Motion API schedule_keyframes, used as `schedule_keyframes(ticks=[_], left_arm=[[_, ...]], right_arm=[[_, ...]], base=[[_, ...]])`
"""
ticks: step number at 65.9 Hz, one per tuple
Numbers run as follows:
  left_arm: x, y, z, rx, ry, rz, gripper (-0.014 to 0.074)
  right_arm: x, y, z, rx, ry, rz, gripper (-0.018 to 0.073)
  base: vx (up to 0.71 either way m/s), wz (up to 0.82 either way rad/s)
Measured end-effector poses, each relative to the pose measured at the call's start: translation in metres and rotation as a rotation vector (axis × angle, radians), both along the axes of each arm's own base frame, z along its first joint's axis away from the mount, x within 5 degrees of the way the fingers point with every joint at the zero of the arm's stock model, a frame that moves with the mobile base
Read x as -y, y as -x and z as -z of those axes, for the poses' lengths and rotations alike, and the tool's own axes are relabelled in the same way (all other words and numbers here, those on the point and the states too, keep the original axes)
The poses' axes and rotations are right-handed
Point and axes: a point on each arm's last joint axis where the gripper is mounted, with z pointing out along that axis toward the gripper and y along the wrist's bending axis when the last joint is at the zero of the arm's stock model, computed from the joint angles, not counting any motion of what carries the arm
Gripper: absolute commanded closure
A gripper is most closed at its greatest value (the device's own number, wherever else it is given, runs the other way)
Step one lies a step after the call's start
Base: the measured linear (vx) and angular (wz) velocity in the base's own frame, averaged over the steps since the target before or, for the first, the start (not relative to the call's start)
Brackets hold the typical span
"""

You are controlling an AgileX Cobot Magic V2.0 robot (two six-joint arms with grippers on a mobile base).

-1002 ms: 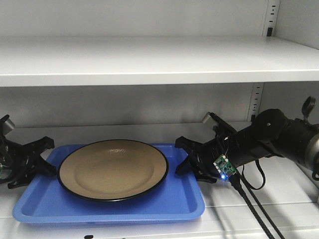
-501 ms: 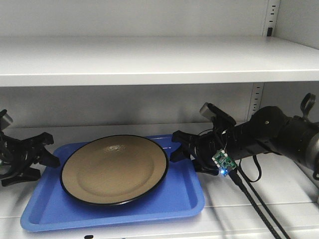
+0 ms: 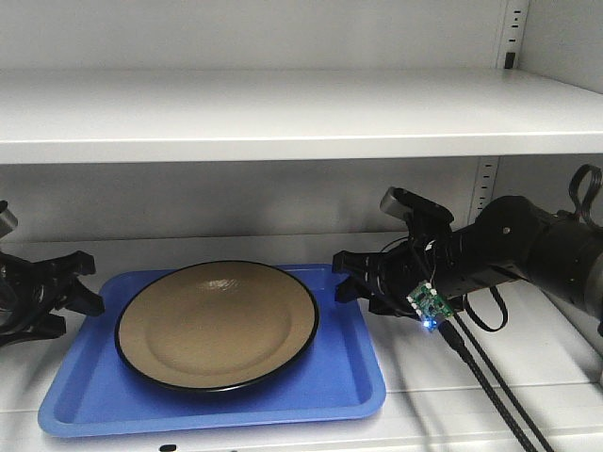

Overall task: Place disk in tray to left cabinet
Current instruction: 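Lower the tray onto the shelf and open both grippers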

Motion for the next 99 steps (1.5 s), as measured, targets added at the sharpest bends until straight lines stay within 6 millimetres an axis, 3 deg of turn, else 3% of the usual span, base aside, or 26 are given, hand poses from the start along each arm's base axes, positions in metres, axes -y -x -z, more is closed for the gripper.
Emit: schedule_keyframes(ticks=[45,55,67,76,83,91,99], left_arm=[[0.001,0.002,0.001,-0.02,-0.003,0.014,0.0122],[-0.001,0.016,-0.004,0.011,-0.03,0.001,0.0128],[-0.004,0.066,-0.011,0.121,-0.068,-0.065,0.0173],[-0.006,0.123,-0.023,0.264,-0.099,-0.112,0.0234],[-0.008,0.169,-0.019,0.381,-0.16,-0.144,0.0321],[-0.012,0.22,0.002,0.493,-0.262,-0.158,0.0459],[-0.014,0.254,0.033,0.532,-0.348,-0.147,0.0578]], right_arm=[[0.0,0.0,0.0,0.001,0.004,-0.001,0.016],[0.0,0.0,0.0,0.001,0.004,-0.001,0.016],[0.0,0.0,0.0,0.001,0.004,-0.001,0.016],[0.0,0.0,0.0,0.001,0.004,-0.001,0.016],[0.0,0.0,0.0,0.001,0.004,-0.001,0.016],[0.0,0.0,0.0,0.001,0.004,-0.001,0.016],[0.0,0.0,0.0,0.001,0.004,-0.001,0.016]], base=[[0.0,0.0],[0.0,0.0],[0.0,0.0],[0.0,0.0],[0.0,0.0],[0.0,0.0],[0.0,0.0]])
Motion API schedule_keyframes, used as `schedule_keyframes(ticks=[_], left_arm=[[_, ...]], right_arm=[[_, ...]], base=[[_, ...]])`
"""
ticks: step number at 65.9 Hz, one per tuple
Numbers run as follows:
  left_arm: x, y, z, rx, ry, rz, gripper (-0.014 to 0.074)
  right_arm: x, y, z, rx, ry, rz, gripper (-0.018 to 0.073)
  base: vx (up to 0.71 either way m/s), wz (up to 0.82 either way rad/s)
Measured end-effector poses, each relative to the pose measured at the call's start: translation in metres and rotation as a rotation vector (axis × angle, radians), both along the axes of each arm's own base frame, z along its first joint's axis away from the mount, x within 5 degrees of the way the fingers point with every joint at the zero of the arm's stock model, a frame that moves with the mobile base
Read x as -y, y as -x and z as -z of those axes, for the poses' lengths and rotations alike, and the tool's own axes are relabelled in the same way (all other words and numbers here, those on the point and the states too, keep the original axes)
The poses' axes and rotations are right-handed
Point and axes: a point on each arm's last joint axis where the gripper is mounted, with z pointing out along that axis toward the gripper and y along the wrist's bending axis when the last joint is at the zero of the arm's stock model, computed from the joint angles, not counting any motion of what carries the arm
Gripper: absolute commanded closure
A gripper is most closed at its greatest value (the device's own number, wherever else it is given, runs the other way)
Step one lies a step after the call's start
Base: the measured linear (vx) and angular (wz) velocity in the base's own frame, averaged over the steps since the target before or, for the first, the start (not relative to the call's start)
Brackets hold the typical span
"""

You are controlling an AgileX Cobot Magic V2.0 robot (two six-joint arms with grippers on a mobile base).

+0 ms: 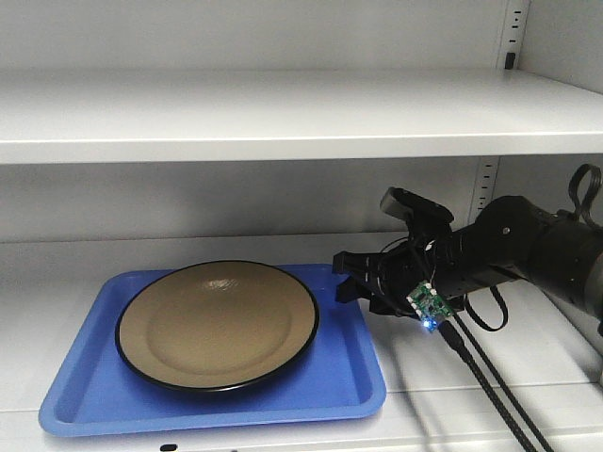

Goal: Place disk in tray to left cabinet

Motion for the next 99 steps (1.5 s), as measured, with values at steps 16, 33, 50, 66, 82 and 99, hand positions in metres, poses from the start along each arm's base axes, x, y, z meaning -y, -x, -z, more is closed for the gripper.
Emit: schedule_keyframes(ticks=[16,33,50,66,82,99], left_arm=[[-0.002,0.044,0.054,0.088,-0.13,-0.01,0.0604],[-0.003,0.051,0.106,0.147,-0.128,-0.026,0.0604],[-0.004,0.049,0.097,0.295,-0.083,-0.053,0.0604],[-0.005,0.049,0.097,0.304,-0.085,-0.054,0.0603],[-0.005,0.049,0.097,0.304,-0.085,-0.054,0.0603],[-0.005,0.049,0.097,0.304,-0.085,-0.054,0.0603]], right_arm=[[0.0,0.0,0.0,0.0,0.0,0.0,0.016],[0.0,0.0,-0.001,0.004,-0.001,0.0,0.016],[0.0,0.0,-0.001,0.003,-0.001,0.0,0.016],[0.0,0.0,-0.001,0.003,-0.001,0.0,0.016],[0.0,0.0,-0.001,0.003,-0.001,0.0,0.016],[0.0,0.001,-0.002,0.004,0.0,-0.001,0.0161]], base=[[0.0,0.0],[0.0,0.0],[0.0,0.0],[0.0,0.0],[0.0,0.0],[0.0,0.0]])
